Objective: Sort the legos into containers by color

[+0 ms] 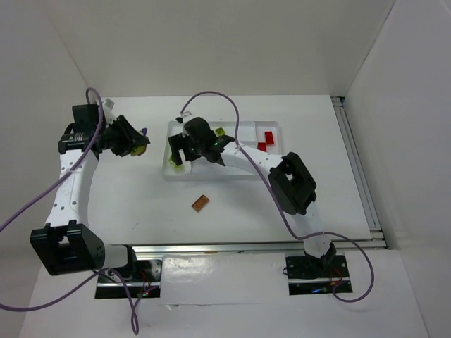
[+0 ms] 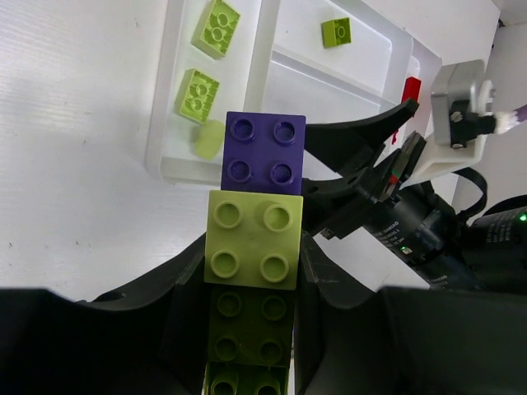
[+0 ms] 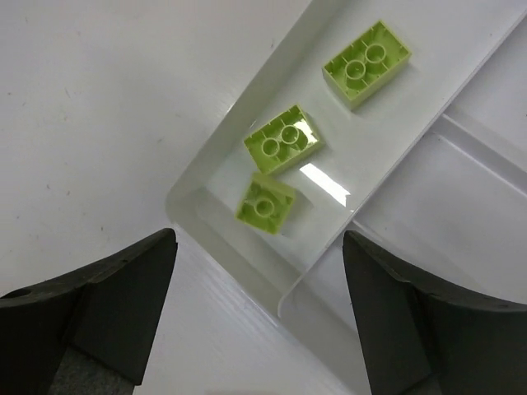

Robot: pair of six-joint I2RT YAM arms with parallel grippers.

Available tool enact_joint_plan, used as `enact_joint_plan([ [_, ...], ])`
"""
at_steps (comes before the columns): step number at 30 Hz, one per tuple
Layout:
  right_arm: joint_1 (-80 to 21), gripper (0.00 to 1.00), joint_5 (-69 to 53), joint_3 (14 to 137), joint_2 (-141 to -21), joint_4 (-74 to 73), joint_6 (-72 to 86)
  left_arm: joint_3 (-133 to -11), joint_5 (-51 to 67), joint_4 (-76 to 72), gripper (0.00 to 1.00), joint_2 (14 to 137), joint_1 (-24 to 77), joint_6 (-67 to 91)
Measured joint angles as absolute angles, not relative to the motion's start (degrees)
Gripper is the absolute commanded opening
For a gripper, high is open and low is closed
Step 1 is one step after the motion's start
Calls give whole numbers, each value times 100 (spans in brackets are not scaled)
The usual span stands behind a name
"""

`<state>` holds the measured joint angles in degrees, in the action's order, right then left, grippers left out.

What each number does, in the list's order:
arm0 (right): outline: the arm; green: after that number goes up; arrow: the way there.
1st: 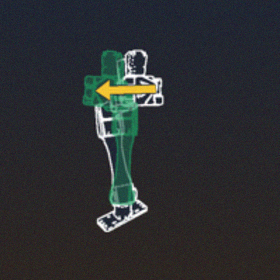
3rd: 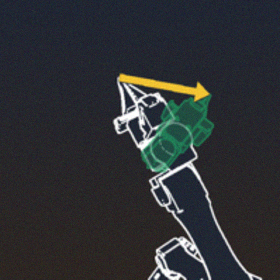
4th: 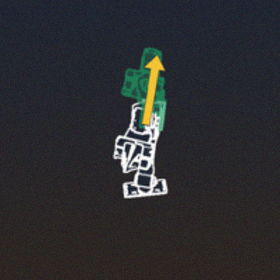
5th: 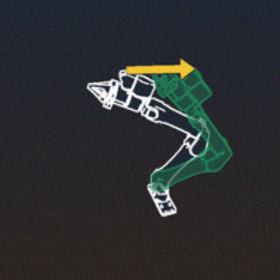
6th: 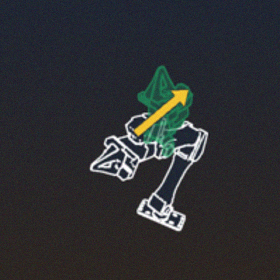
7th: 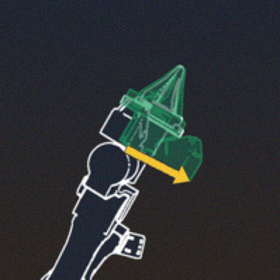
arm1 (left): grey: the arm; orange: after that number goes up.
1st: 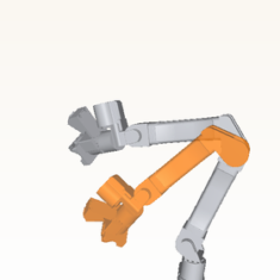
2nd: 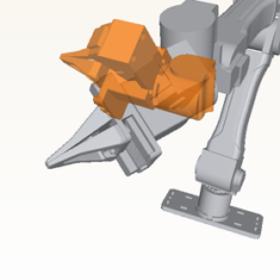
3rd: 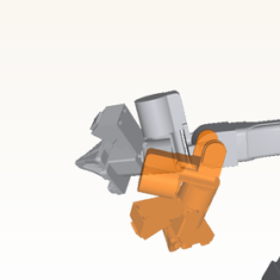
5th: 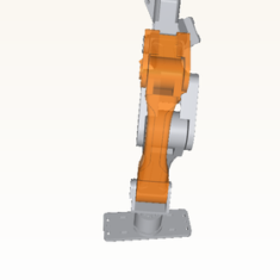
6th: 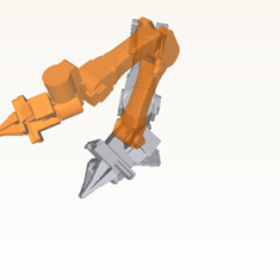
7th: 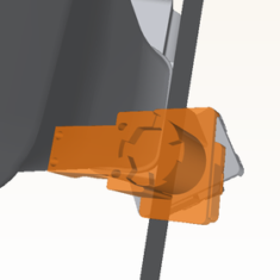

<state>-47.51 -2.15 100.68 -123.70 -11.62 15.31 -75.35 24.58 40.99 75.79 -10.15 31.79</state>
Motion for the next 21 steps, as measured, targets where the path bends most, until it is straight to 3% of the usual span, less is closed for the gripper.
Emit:
enact_joint_plan([
  [2,-4751,89,-209,10103,-12361,-1133,1531,-7533,2462,4106,0,7564,-1015,3177],
  [4,-4751,84,-172,10086,-12317,-1105,1522,-7531,2471,4117,0,7548,-1015,3177],
  [5,-4751,77,-139,10038,-12274,-1109,1525,-7529,2471,4115,0,7546,-1015,3177],
  [9,-4753,69,-1,9424,-11778,-1105,1542,-7406,2497,4110,0,7535,-1015,3177],
  [12,-4755,69,19,8394,-10912,-1055,1667,-7284,2600,4099,0,7550,-945,3153],
  [16,-4602,81,-626,7150,-9561,-1055,1833,-7035,3118,3680,0,7601,-445,2945],
  [21,-4117,81,-862,6208,-8049,-1188,1977,-6895,4040,3271,0,8103,600,2539],
])
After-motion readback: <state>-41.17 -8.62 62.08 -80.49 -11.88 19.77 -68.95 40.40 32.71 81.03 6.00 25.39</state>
